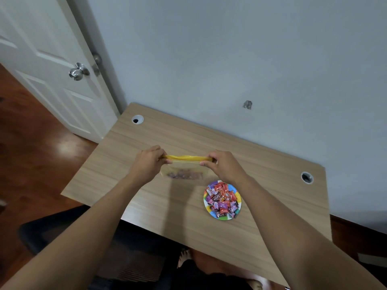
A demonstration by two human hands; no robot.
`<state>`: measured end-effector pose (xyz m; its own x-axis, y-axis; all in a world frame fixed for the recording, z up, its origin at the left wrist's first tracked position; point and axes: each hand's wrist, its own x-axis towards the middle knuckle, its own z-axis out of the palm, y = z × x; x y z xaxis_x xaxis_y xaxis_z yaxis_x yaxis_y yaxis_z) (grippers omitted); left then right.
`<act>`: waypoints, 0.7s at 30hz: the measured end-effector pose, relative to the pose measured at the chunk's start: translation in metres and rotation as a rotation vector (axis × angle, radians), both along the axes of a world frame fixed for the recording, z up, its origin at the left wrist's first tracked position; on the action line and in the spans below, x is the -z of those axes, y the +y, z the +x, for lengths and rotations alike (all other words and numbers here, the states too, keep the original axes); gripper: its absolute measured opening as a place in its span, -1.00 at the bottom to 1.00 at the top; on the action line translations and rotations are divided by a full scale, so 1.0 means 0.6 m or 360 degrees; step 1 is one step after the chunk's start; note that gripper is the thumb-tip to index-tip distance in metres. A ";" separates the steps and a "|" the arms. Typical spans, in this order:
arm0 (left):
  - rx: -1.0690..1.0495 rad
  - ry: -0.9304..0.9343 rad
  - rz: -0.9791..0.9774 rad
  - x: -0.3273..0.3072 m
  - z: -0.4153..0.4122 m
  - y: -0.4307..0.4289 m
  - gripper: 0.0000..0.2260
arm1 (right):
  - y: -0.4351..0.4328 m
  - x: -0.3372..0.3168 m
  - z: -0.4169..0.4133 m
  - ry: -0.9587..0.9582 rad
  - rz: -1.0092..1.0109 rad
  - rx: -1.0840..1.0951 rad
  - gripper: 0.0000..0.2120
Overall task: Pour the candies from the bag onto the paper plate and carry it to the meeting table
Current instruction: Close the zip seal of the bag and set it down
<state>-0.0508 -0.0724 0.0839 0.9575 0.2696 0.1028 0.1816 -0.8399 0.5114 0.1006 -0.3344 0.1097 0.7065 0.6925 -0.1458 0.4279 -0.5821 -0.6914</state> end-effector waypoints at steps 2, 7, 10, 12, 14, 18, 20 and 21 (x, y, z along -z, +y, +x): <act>0.0064 -0.0003 0.0014 0.004 -0.008 0.026 -0.87 | 0.016 0.011 0.002 0.0033 -0.0032 -0.0006 -0.83; -0.0005 0.0013 0.0103 0.021 -0.020 0.066 -0.90 | 0.072 0.039 -0.004 0.0027 -0.0087 -0.0029 -0.85; -0.0061 0.0080 0.0098 0.031 -0.023 0.086 -0.89 | 0.098 0.058 -0.005 0.0039 -0.0145 -0.0049 -0.86; -0.0010 0.0106 0.0112 0.034 -0.026 0.096 -0.91 | 0.111 0.076 -0.008 0.0040 -0.0192 -0.0065 -0.87; 0.0013 0.0136 0.0151 0.042 -0.028 0.106 -0.92 | 0.121 0.095 -0.013 0.0040 -0.0229 -0.0073 -0.88; -0.0058 0.0181 0.0137 0.065 -0.031 0.123 -0.80 | 0.125 0.131 -0.023 0.0063 -0.0287 -0.0110 -0.90; -0.0079 0.0188 0.0084 0.072 -0.030 0.124 -0.79 | 0.122 0.144 -0.027 0.0079 -0.0272 -0.0090 -0.91; -0.0094 0.0189 0.0039 0.072 -0.028 0.123 -0.79 | 0.121 0.148 -0.028 0.0073 -0.0259 -0.0069 -0.91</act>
<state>-0.0678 0.0013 0.0404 0.9459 0.3245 -0.0032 0.2891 -0.8380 0.4627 0.0838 -0.2621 0.0208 0.6665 0.6869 -0.2898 0.4251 -0.6695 -0.6091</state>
